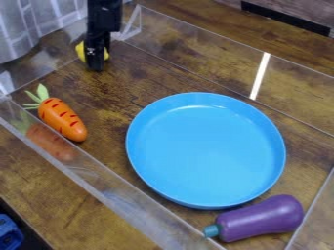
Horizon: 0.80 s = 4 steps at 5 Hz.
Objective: Put the lemon on the blue tray
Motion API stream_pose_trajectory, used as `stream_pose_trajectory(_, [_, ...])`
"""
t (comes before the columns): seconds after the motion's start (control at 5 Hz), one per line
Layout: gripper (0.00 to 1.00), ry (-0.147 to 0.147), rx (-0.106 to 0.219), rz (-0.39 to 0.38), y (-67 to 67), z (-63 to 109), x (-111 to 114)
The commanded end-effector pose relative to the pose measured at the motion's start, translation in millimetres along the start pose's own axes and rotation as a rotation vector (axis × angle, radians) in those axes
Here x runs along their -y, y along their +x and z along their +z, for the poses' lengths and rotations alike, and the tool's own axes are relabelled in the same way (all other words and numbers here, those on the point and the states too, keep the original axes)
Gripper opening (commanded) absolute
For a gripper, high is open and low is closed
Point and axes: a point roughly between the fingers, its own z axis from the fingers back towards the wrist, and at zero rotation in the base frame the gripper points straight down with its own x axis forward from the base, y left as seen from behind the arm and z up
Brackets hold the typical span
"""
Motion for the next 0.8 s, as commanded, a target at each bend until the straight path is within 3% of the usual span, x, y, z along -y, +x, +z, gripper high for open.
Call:
stream_pose_trajectory(0.0, [0.00, 0.054, 0.021, -0.019, 2.8, 12.5, -1.9])
stream_pose_trajectory(0.2, [0.00, 0.060, 0.028, -0.039, 1.7, 8.9, 2.0])
stream_pose_trajectory(0.6, [0.00, 0.069, 0.035, -0.165, 9.5, 23.7, 19.9])
